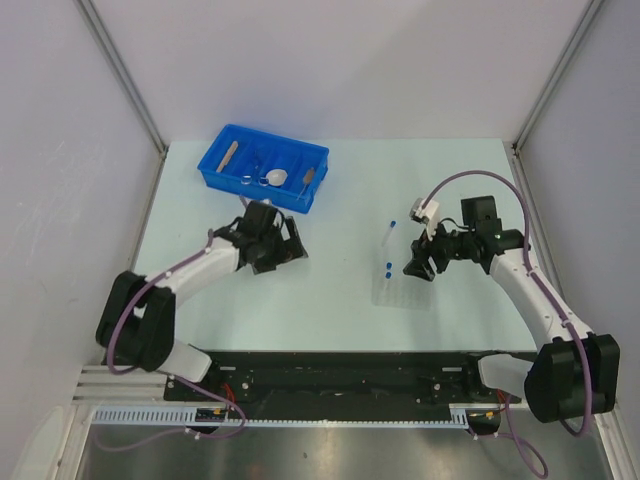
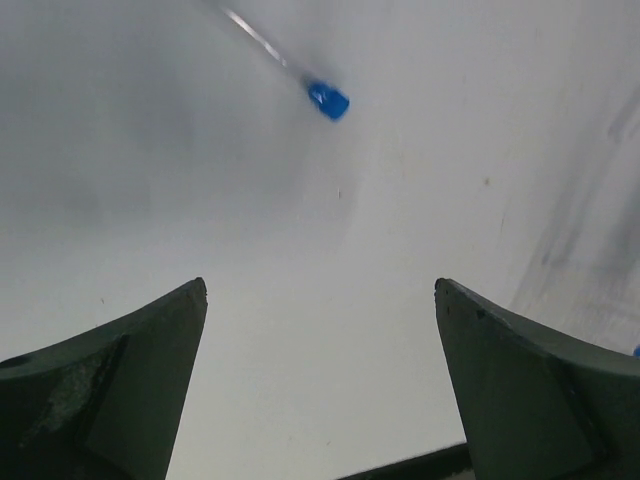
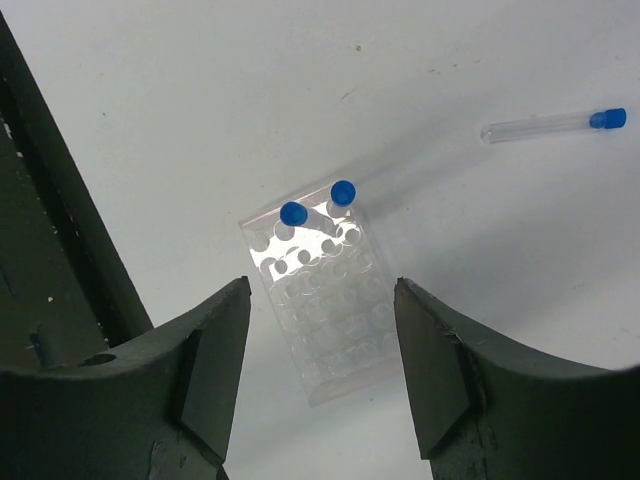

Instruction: Organize the chemistry lab equipment

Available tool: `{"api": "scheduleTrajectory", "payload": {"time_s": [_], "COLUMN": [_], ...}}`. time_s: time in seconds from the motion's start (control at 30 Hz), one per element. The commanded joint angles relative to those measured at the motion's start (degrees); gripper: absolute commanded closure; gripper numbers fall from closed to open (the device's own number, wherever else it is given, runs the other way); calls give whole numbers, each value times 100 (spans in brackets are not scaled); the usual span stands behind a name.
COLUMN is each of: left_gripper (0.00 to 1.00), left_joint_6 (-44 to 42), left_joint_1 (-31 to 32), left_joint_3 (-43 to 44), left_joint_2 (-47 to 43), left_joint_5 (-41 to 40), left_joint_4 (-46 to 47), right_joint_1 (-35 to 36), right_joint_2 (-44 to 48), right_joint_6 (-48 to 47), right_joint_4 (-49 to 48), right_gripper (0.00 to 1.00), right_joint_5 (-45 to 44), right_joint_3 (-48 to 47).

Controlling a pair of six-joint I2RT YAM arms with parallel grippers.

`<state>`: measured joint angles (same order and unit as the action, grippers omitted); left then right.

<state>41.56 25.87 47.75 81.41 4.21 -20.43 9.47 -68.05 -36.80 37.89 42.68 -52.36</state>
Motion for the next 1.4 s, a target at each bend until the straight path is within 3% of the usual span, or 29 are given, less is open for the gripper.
{"api": "scheduleTrajectory", "payload": {"time_s": [0.0, 0.23, 0.63, 0.8, 1.0, 1.17, 1.37], "left_gripper": [0, 0, 6, 23, 32, 51, 63], "left_joint_6": [607, 774, 1099, 1293, 1311, 1276, 1249], "left_joint_1": [-3, 173, 208, 199, 173, 164, 164], "left_joint_3": [1200, 2537, 3513, 3786, 3988, 3918, 3646], "left_joint_2": [761, 2229, 3109, 3399, 3584, 3716, 3602], "left_joint_5": [-1061, -1869, -2108, -2152, -2363, -2372, -2319], "left_joint_4": [-1208, -2158, -2431, -2466, -2589, -2589, -2449], "right_joint_1": [-209, -394, -517, -569, -605, -631, -649], "right_joint_2": [152, 310, 415, 451, 503, 538, 556], "right_joint_6": [129, 252, 313, 313, 313, 313, 313], "right_joint_4": [-132, -212, -300, -291, -308, -300, -291], "right_gripper": [36, 35, 34, 34, 34, 34, 34], "right_joint_5": [584, 795, 997, 1041, 1102, 1155, 1173], "right_joint_3": [15, 112, 200, 226, 270, 270, 270]}}
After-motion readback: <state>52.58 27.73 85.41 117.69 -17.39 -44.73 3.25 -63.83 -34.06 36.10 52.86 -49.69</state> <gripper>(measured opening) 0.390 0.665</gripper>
